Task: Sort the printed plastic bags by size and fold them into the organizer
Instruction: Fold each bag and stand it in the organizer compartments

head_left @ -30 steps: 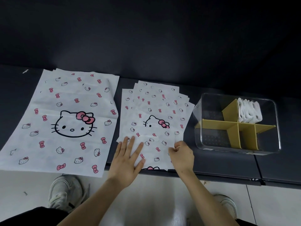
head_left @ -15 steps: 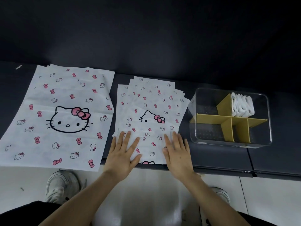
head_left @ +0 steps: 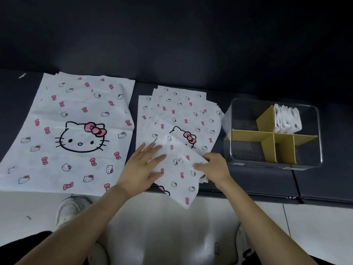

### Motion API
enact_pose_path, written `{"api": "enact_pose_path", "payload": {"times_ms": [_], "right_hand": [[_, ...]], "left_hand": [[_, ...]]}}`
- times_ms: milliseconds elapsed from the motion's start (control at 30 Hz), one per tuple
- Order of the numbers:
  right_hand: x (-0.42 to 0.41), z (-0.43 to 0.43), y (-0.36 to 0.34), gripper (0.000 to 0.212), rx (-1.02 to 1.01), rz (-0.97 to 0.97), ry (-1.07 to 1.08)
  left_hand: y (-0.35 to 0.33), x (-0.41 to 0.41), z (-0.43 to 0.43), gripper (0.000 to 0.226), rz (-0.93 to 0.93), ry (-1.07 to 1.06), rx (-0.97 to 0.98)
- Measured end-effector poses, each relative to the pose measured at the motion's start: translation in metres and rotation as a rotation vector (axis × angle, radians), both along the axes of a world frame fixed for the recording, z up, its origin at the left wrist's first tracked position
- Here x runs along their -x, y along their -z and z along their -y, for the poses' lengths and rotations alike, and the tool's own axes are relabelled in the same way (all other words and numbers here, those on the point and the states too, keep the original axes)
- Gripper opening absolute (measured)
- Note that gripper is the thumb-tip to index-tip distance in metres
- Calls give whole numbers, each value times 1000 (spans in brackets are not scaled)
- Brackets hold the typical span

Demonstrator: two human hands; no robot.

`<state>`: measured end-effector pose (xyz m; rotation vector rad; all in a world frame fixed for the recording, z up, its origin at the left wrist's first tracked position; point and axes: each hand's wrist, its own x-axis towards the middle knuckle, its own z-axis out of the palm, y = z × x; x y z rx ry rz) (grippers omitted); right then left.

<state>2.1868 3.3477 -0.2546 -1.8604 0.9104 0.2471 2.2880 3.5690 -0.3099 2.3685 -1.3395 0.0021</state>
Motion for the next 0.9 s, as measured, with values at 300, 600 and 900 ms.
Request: {"api": "enact_pose_path", "payload": {"times_ms": [300, 600, 900], "right_hand": [[35, -22, -11, 11, -787, -149, 659], [31, -11, -27, 53, -279, 269, 181], [-1, -11, 17, 24, -1, 117, 184]], "left_hand": [[-1, 52, -4, 35, -324, -90, 241], [-5, 37, 4, 38, -790, -551, 184], [-28, 30, 24, 5, -842, -739, 266]]}}
